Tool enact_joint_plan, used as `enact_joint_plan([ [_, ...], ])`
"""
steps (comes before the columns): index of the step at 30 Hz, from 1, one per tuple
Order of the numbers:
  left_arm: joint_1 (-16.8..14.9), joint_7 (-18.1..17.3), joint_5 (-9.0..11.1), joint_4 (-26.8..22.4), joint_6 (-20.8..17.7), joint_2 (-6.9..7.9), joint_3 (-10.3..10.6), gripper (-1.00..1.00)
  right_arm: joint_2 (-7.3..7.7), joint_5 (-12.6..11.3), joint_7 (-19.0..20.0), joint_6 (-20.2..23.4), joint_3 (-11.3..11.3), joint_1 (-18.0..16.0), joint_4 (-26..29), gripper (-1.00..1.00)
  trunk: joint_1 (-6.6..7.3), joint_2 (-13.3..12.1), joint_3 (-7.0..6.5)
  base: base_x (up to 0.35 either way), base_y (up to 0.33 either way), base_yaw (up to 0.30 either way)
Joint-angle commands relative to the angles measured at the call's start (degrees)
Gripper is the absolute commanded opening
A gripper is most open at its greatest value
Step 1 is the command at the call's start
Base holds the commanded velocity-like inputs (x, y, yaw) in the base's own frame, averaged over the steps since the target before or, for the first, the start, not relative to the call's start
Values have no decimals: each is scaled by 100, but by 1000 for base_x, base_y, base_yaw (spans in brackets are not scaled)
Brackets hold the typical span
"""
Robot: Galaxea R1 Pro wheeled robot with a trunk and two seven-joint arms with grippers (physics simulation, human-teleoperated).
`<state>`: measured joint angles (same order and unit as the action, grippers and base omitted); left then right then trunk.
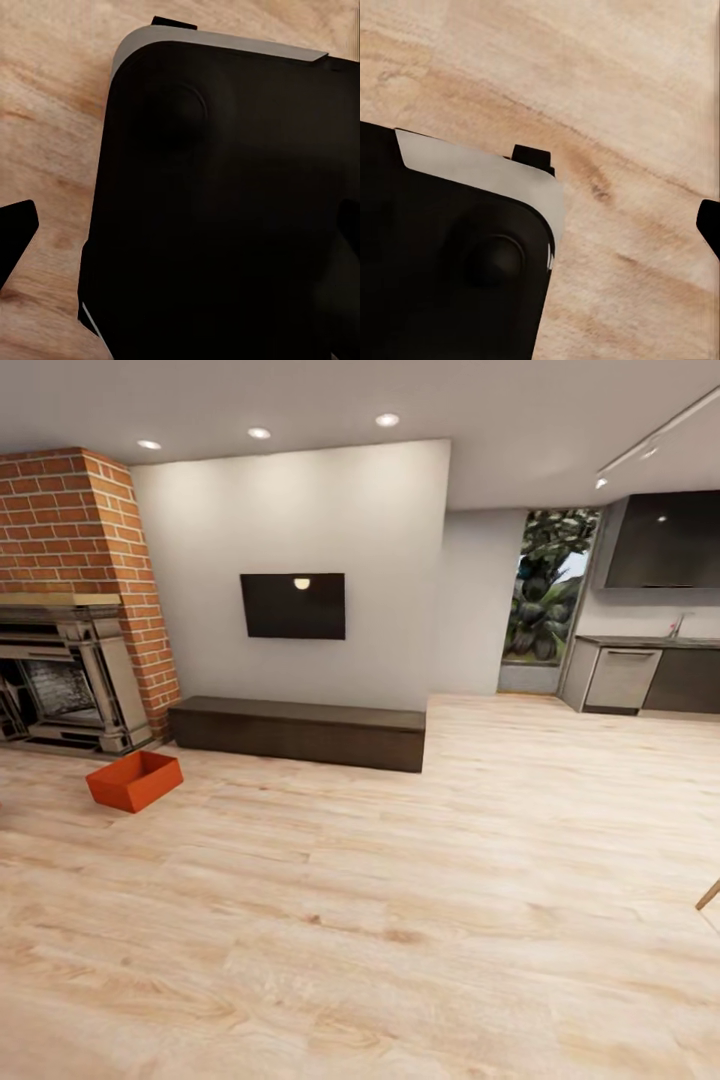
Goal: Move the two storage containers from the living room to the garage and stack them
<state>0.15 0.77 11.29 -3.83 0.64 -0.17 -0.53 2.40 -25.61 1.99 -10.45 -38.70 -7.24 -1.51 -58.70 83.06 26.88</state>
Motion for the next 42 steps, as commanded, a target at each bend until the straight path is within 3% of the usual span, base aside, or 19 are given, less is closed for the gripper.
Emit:
enact_joint_plan([
  [1, 2, 9, 37, -5, 7, -1, 1, 100, -7, -59, 21, -27, -49, -5, -16, 100, -3, 2, 5, 322, 0, 0],
  [42, 0, 11, 40, -5, 7, 4, 5, 100, 62, -89, 12, 17, -19, -5, -32, 100, -3, 2, 4, 322, 0, 7],
])
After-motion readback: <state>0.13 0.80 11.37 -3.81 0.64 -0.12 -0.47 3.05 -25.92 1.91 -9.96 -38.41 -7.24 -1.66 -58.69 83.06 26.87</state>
